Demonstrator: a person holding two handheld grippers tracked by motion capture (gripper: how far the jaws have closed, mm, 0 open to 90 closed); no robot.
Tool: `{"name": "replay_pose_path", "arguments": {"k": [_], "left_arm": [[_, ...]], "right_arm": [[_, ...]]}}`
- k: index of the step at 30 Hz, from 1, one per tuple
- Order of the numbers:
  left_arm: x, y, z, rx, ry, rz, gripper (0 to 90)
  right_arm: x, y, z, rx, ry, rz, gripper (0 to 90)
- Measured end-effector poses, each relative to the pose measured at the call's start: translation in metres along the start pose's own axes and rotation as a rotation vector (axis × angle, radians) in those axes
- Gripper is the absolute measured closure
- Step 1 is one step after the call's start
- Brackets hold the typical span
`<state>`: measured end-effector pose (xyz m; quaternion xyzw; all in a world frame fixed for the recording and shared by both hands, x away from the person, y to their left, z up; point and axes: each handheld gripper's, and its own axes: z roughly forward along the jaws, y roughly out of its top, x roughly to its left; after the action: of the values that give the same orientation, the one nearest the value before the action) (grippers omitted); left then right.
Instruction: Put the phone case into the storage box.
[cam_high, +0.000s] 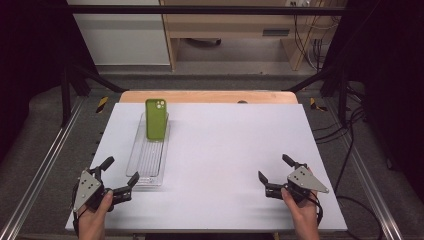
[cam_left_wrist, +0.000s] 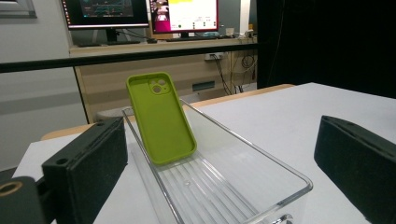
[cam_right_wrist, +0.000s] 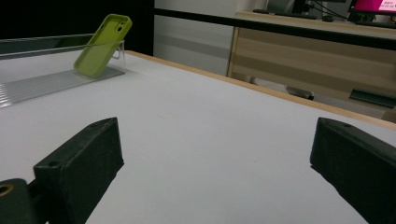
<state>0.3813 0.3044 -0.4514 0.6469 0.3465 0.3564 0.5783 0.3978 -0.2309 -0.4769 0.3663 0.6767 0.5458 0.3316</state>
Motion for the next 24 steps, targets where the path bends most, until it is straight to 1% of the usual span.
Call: {"name": "replay_pose_path", "arguments": {"k": [8, 14, 16, 18, 20, 22, 23, 24], "left_arm": [[0.002, -0.007, 0.001, -0.003, 0.0, 0.004, 2.1], [0.002, -0.01, 0.0, 0.004, -0.006, -0.002, 1.9], [0.003, -0.012, 0.0, 0.005, -0.01, -0.012, 1.9], [0.003, -0.013, -0.001, 0.006, -0.022, -0.019, 1.9], [0.003, -0.015, -0.002, -0.002, -0.038, -0.028, 1.7], [0.003, -0.016, -0.001, -0.009, -0.045, -0.033, 1.7], [0.002, -0.015, -0.001, -0.013, -0.057, -0.036, 1.7], [0.001, -0.015, -0.001, -0.016, -0.062, -0.031, 1.7]], "right_arm": [[0.0, 0.0, 0.0, 0.0, 0.0, -0.002, 2.8], [0.0, 0.0, 0.0, 0.002, 0.002, -0.002, 2.7], [0.0, 0.0, 0.0, 0.003, 0.002, -0.006, 2.7], [0.0, 0.0, 0.0, 0.003, 0.002, -0.008, 2.7], [0.0, 0.0, 0.0, 0.004, 0.002, -0.007, 2.7], [0.0, 0.0, 0.0, 0.005, 0.003, -0.007, 2.7], [0.001, 0.0, 0.0, 0.005, 0.004, -0.008, 2.7], [0.001, 0.0, 0.0, 0.005, 0.003, -0.008, 2.7]]}}
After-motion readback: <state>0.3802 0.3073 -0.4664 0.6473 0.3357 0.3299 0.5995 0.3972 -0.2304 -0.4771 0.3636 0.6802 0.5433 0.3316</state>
